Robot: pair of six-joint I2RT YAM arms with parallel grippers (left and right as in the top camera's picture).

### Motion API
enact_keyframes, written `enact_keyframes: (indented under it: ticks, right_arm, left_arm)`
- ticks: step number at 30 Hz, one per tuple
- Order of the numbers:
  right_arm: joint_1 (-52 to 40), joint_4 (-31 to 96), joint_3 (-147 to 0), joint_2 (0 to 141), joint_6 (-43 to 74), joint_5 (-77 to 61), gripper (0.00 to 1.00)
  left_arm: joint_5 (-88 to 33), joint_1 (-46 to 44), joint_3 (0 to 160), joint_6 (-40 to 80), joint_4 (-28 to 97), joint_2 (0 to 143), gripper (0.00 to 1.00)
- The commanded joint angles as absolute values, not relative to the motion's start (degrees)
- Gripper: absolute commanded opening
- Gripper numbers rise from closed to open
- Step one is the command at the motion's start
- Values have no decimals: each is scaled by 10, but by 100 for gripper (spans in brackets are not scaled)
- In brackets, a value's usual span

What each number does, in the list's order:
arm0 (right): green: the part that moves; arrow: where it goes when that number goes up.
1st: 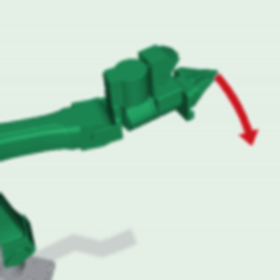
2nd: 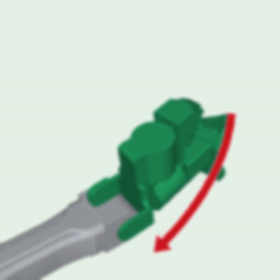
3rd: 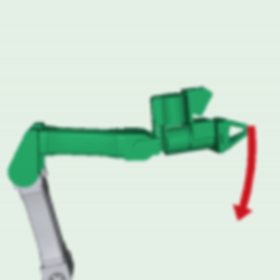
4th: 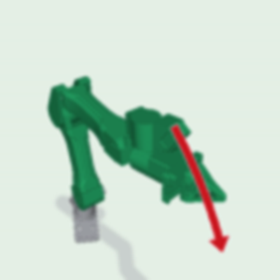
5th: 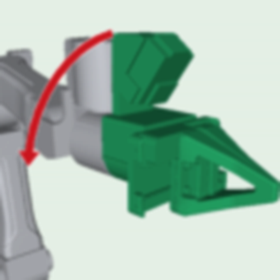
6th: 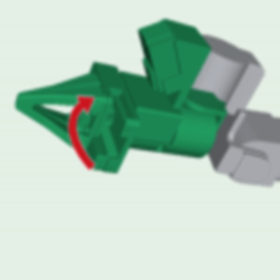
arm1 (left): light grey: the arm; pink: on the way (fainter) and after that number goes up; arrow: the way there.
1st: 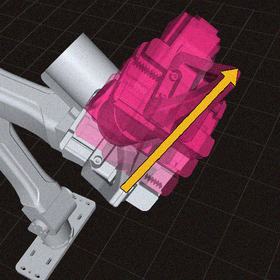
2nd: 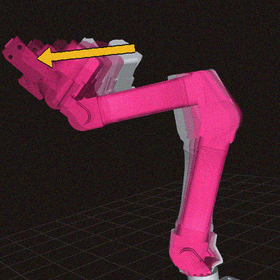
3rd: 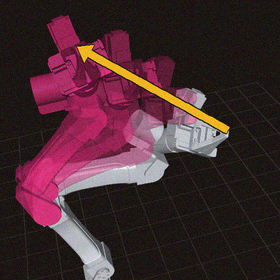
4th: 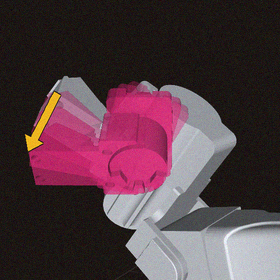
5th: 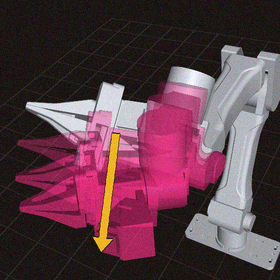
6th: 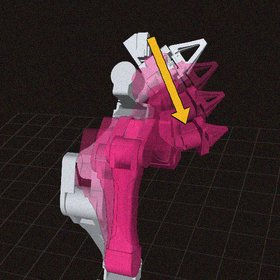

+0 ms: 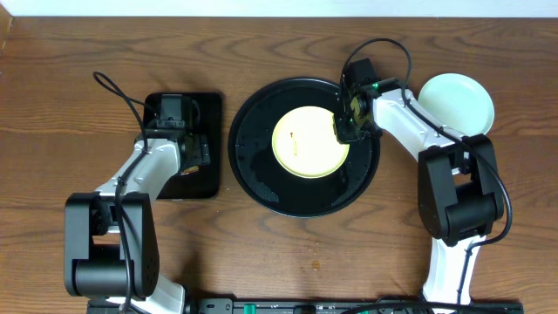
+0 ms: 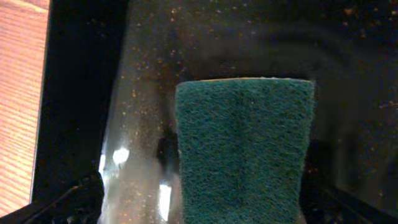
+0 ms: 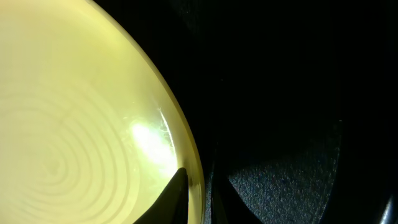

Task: Clean dirty plates on tray and stack at the side
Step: 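Dip the sponge into the small black tray with the left gripper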

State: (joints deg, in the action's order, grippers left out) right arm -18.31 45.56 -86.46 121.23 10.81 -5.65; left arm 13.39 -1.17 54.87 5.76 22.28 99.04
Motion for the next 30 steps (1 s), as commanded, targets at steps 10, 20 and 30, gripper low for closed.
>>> enact_keyframes:
  ticks: [10,20,30]
  right_arm:
    - [-193,456,-861,1199,104,-54,12]
    - [-193,456,-861,1199,104,-54,13]
    - [-193,456,-861,1199,104,-54,13]
  left_arm:
    - [59,-9,547,78,205,1011,81]
    - [55,-9,547,78,183,1040,96]
    - [56,-9,547,76,183,1040,64]
